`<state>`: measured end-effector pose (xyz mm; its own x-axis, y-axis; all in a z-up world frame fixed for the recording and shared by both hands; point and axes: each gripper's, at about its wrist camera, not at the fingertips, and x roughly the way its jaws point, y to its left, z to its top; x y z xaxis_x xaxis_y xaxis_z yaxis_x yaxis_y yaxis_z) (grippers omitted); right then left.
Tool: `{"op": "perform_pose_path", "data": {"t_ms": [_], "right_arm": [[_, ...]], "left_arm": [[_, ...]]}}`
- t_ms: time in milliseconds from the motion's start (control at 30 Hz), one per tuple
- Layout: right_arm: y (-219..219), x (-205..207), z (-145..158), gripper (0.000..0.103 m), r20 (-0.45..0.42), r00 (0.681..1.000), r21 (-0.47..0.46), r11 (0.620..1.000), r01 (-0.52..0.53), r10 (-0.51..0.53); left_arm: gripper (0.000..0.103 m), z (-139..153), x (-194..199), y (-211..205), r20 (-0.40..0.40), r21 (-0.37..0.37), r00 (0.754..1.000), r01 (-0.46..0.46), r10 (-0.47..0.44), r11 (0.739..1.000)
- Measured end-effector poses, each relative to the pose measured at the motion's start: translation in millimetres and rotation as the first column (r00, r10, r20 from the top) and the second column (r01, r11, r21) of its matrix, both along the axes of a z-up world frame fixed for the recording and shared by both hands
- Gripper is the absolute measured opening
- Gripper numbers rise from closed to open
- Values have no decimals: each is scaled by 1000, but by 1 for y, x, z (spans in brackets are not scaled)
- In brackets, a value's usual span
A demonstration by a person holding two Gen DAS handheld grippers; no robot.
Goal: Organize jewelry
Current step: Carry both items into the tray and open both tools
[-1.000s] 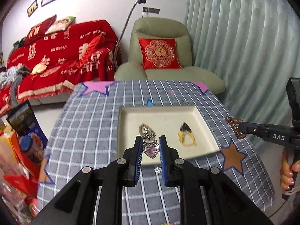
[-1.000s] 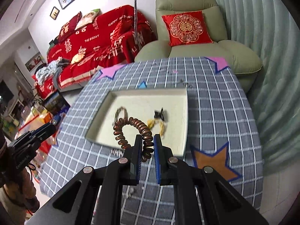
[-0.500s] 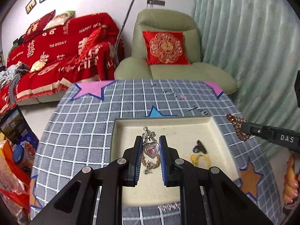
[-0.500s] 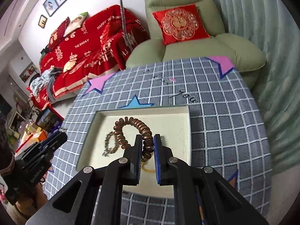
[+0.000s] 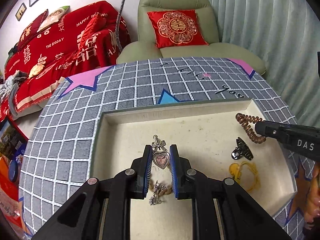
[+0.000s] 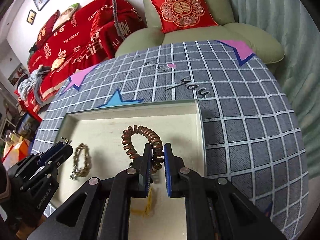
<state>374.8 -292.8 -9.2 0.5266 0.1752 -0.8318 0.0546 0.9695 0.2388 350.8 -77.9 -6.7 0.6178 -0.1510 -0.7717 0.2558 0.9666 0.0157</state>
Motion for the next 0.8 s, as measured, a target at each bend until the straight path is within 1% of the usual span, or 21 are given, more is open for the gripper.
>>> {"op": "perform_pose_path", "data": {"t_ms": [133, 267, 400, 567, 800], "right_arm": [[1, 5, -12, 13, -12, 1000, -11, 1000, 6, -6], [0, 7, -19, 13, -23, 1000, 0, 1000, 7, -7], [2, 7, -25, 13, -39, 999, 4, 1000, -2, 2], [4, 7, -28, 14, -39, 999, -1, 1000, -6, 6], [1, 7, -27, 15, -49, 999, 21, 1000, -6, 7]], "left_arm": [[27, -9, 4, -3, -18, 13, 1000, 3, -3, 1000], [27, -17, 4, -6, -28, 31, 1000, 7, -6, 999], [27, -21, 6, -5, -41, 31, 999, -2, 3, 1000], [27, -25, 5, -6, -46, 44, 999, -3, 5, 999], [27, -25, 5, -7, -52, 48, 999, -9, 11, 999]]}}
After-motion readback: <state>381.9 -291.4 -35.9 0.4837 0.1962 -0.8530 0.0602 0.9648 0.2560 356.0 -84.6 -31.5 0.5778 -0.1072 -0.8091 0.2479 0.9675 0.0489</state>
